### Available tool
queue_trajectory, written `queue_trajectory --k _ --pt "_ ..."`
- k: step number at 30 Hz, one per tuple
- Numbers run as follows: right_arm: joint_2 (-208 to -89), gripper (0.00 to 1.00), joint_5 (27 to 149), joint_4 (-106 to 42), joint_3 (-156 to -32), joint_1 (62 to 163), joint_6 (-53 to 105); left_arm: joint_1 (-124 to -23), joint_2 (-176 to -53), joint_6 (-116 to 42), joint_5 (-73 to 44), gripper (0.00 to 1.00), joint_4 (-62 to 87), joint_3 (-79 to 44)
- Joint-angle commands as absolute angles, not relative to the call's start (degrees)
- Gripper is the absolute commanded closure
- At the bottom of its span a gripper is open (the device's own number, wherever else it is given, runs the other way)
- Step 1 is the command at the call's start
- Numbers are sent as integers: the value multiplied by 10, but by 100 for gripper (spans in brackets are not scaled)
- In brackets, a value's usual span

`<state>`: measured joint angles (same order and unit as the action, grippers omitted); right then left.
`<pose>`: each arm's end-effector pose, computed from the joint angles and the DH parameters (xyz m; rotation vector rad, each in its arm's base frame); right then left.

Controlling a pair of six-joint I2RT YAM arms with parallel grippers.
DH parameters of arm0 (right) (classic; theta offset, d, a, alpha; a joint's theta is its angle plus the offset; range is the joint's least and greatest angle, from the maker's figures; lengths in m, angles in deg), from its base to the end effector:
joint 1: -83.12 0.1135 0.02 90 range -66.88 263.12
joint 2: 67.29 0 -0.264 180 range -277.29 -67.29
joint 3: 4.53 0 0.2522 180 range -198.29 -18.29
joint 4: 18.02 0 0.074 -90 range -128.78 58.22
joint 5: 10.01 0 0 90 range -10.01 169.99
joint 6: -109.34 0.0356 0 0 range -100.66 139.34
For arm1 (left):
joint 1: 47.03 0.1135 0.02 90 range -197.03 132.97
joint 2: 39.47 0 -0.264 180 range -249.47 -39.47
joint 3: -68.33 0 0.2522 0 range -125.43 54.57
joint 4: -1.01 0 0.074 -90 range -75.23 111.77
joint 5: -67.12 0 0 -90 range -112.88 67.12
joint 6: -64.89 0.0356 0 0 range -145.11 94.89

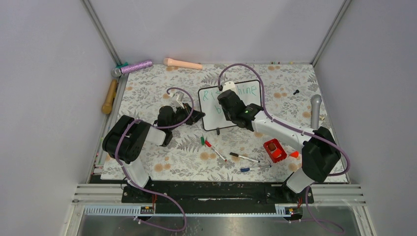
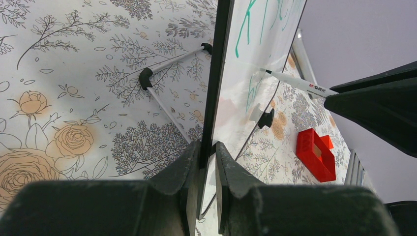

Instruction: Write a sentence on the whiteboard

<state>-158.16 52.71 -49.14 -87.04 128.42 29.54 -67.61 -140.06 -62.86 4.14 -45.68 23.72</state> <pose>0.2614 0.2409 0.2736 -0.4150 2.1313 0.0107 0.2882 -0.1255 0.1469 0.0958 1.8565 -1.1364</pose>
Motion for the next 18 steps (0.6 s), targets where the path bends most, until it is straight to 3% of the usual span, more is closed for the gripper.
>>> queue_trajectory --k 1,18 --pt "-1567 100 539 -489 -863 1280 310 -672 -1397 -624 30 100 -477 229" --pt "-1554 100 556 -497 -833 1281 327 -673 -1396 -624 30 100 -478 230"
